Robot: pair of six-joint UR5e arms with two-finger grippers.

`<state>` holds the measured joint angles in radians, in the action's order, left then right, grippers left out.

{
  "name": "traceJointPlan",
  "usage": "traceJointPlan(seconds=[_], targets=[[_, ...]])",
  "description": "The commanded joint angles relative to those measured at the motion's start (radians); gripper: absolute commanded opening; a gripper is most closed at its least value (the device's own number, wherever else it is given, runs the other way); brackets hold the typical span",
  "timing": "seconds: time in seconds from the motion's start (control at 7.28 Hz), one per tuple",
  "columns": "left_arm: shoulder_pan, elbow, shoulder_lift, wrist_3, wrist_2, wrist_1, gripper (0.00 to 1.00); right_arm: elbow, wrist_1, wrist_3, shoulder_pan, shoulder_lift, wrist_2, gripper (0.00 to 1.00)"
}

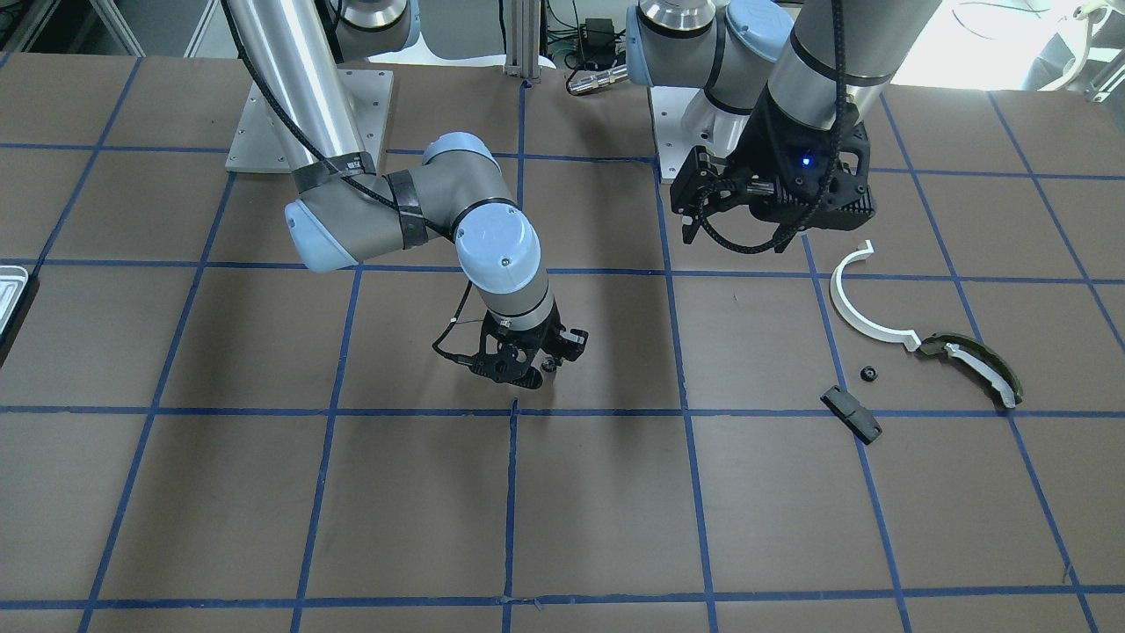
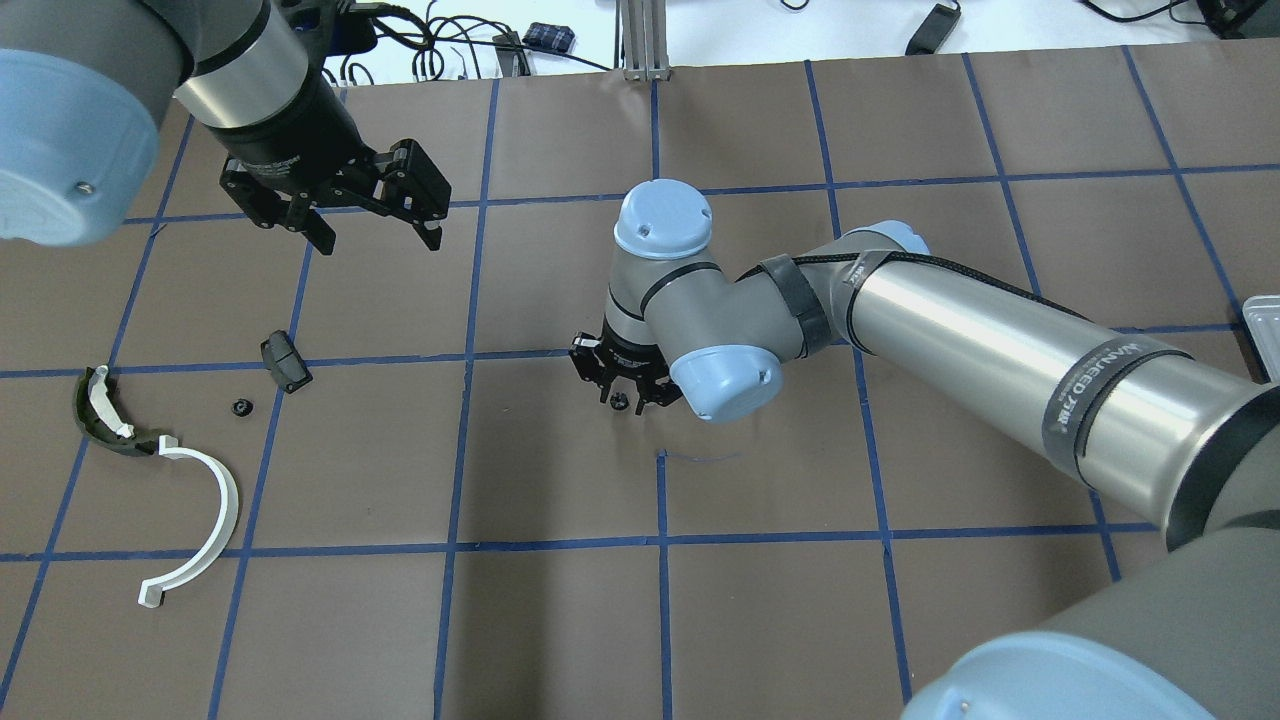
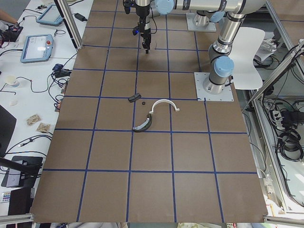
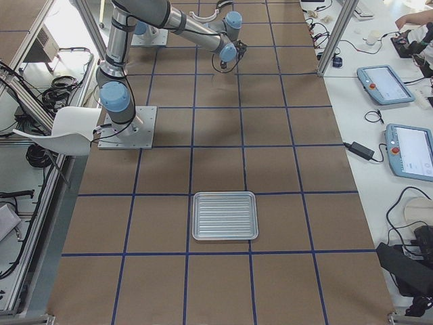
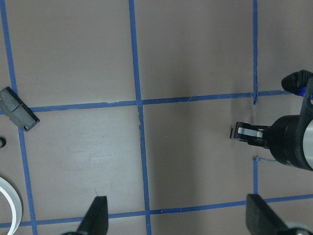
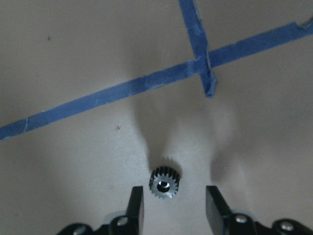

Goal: Place bearing gear from tray to pile

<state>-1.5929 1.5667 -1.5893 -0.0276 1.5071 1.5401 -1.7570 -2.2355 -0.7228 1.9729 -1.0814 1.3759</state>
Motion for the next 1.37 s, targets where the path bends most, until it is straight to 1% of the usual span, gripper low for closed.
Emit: traceJointPlan(seconds=[0.0,0.14,0.27,0.41,0.55,0.69,0.82,0.96,1.24], targets=[[0.001,0.001,-0.008,0.000,-0.001,-0.002,1.00,0.016,0.051,0.086,-0.069,-0.078,0.078,1.00],[-0.001,0.001,-0.017,0.000,-0.002,0.002,1.00,0.019,0.097,0.152,-0.169,-0.147,0.072,1.00],[-0.004,0.000,-0.040,0.003,-0.005,0.000,1.00,0.031,0.216,0.299,-0.284,-0.220,0.080,1.00],[-0.037,0.033,-0.070,0.030,-0.011,-0.011,1.00,0.065,0.352,0.444,-0.404,-0.282,0.083,1.00],[-0.109,0.096,-0.104,0.079,-0.002,-0.099,1.00,0.126,0.495,0.553,-0.480,-0.348,0.084,1.00],[-0.166,0.158,-0.166,0.156,-0.002,-0.265,1.00,0.192,0.657,0.673,-0.515,-0.382,0.122,1.00],[-0.198,0.209,-0.242,0.208,-0.001,-0.375,1.00,0.230,0.701,0.692,-0.511,-0.406,0.235,1.00],[-0.234,0.232,-0.301,0.259,-0.001,-0.468,1.00,0.223,0.703,0.675,-0.511,-0.451,0.236,1.00],[-0.283,0.237,-0.438,0.326,0.001,-0.636,1.00,0.185,0.700,0.687,-0.516,-0.462,0.232,1.00]])
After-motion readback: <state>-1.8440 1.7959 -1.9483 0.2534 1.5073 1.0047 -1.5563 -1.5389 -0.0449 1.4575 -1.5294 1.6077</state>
